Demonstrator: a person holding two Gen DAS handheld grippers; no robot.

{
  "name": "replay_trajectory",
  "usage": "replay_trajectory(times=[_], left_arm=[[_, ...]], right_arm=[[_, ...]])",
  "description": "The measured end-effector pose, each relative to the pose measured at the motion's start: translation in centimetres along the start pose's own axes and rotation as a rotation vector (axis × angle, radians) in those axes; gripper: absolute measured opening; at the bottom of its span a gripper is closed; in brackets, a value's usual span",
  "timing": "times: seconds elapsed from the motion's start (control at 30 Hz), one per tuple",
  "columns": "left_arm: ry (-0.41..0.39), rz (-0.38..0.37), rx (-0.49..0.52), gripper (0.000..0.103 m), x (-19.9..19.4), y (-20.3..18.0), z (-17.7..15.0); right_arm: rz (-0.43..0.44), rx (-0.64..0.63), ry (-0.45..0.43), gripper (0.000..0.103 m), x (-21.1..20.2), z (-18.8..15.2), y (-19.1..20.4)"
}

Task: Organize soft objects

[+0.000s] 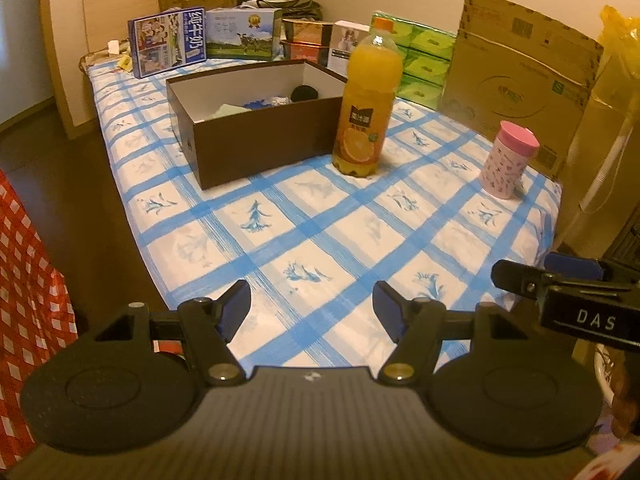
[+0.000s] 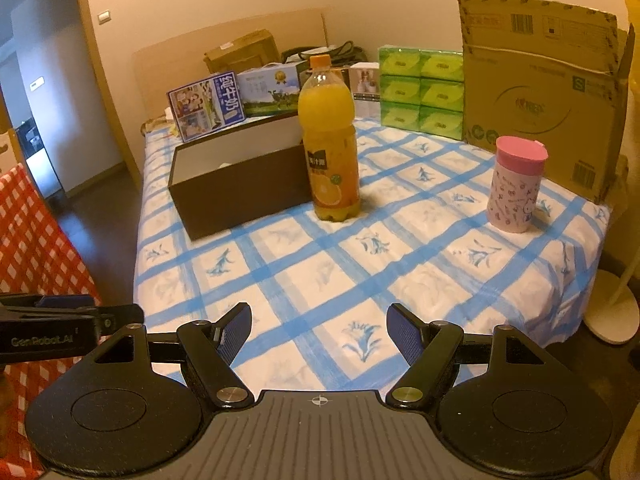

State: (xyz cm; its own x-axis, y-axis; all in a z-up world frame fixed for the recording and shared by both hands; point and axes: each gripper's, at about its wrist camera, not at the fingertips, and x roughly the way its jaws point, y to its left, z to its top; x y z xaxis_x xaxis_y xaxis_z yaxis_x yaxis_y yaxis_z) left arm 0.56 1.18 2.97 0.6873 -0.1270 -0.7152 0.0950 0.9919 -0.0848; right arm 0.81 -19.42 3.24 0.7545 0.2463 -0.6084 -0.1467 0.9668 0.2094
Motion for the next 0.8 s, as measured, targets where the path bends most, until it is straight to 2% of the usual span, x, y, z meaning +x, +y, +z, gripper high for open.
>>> replay_trajectory(times=[0.8], left_arm=[[0.026,-0.026,0.028,0.065,-0.4,-1.1,-2.2]], right_arm=[[0.010,0.021,0.042,0.074,-0.3,-2.6,-0.5]])
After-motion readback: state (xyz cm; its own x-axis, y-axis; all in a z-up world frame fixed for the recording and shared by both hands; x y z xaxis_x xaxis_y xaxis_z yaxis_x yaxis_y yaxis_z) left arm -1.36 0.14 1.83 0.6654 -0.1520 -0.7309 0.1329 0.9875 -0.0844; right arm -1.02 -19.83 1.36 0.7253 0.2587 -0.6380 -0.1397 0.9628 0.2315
